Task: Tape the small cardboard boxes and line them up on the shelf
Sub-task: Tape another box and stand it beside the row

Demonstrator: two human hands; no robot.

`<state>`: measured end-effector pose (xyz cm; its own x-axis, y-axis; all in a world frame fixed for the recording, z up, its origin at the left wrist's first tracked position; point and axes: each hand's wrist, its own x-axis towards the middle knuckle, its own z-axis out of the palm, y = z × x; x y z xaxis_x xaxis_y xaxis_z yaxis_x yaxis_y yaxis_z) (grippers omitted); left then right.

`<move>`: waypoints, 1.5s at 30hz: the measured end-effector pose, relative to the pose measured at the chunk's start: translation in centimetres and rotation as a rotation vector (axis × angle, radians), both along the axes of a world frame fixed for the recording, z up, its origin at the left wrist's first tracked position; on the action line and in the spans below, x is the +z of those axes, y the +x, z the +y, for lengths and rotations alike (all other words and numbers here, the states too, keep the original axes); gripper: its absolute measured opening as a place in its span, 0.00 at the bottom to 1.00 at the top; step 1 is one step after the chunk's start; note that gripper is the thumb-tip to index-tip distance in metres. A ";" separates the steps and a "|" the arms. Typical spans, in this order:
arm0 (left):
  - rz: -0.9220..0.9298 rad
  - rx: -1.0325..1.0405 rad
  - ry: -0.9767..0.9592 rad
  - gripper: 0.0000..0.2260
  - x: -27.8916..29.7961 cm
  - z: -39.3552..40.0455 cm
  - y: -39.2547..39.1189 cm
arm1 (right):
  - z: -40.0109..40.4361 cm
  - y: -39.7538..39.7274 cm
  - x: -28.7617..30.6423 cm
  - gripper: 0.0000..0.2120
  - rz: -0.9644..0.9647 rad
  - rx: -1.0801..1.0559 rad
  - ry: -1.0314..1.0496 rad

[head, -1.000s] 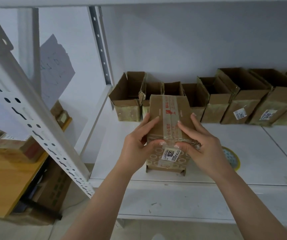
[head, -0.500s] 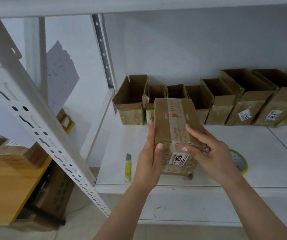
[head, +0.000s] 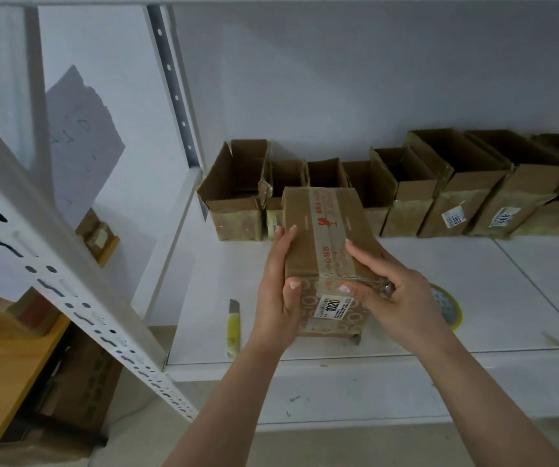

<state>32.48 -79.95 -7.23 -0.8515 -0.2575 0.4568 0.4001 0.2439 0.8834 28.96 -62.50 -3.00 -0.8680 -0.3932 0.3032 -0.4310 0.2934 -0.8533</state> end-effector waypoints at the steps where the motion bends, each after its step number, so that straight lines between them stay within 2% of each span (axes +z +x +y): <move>1: -0.002 0.021 -0.015 0.36 -0.1 0.0 -0.1 | -0.1 0.0 0.0 0.27 0.003 -0.005 0.011; 5: -0.028 0.067 0.001 0.33 0.1 0.2 0.0 | -0.1 0.1 0.0 0.26 0.003 -0.007 0.000; 10: 0.025 0.028 -0.137 0.33 1.4 -0.7 -0.1 | -0.1 -0.2 -0.2 0.26 -0.019 0.066 -0.010; 14: -0.011 0.053 -0.208 0.28 2.1 -0.8 -0.6 | 1.3 -0.8 -0.7 0.33 -0.104 0.135 0.058; 16: -0.014 0.065 -0.175 0.25 1.7 -0.8 -0.5 | 2.2 -0.7 -1.2 0.35 -0.132 0.037 0.030; 17: -0.012 0.070 -0.169 0.25 1.6 -0.8 -0.4 | 2.4 -0.5 -1.3 0.32 -0.089 -0.064 0.035; 19: -0.011 0.083 -0.178 0.25 1.7 -0.7 -0.5 | 2.4 -0.1 -1.2 0.23 0.131 -0.279 0.182; 20: -0.011 0.088 -0.182 0.26 1.7 -0.7 -0.5 | 2.4 -0.1 -1.3 0.23 0.256 -0.333 0.277; 22: -0.006 0.101 -0.190 0.26 1.7 -0.6 -0.6 | 2.2 -0.1 -1.4 0.26 0.405 -0.320 0.345; 27: -0.020 0.103 -0.177 0.26 1.7 -0.6 -0.6 | 1.7 0.2 -1.8 0.23 0.442 -0.292 0.295; 29: -0.026 0.103 -0.187 0.25 1.6 -0.7 -0.6 | 2.3 0.2 -2.3 0.22 0.372 -0.206 0.192; 32: -0.034 0.108 -0.176 0.24 1.7 -0.5 -0.6 | 3.4 -0.4 -3.4 0.22 0.113 -0.119 -0.084; 34: -0.047 0.103 -0.158 0.24 1.8 -0.3 -0.5 | 3.6 -1.3 -3.9 0.21 0.051 -0.129 -0.043; 38: -0.066 0.100 -0.128 0.26 2.0 0.3 -0.6 | 2.6 -2.4 -4.3 0.44 -0.002 -0.018 0.137; 42: -0.060 0.107 -0.139 0.24 2.2 0.3 -0.6 | 2.1 -2.1 -4.6 0.40 0.143 -0.033 0.197; 45: -0.065 0.111 -0.153 0.24 2.4 0.4 -0.7 | 1.2 -1.6 -4.3 0.37 0.332 -0.162 0.265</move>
<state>31.78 -79.50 -4.84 -0.8507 -0.2830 0.4430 0.3069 0.4167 0.8557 27.32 -61.28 -7.29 -0.7974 -0.3622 0.4826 -0.5992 0.5693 -0.5629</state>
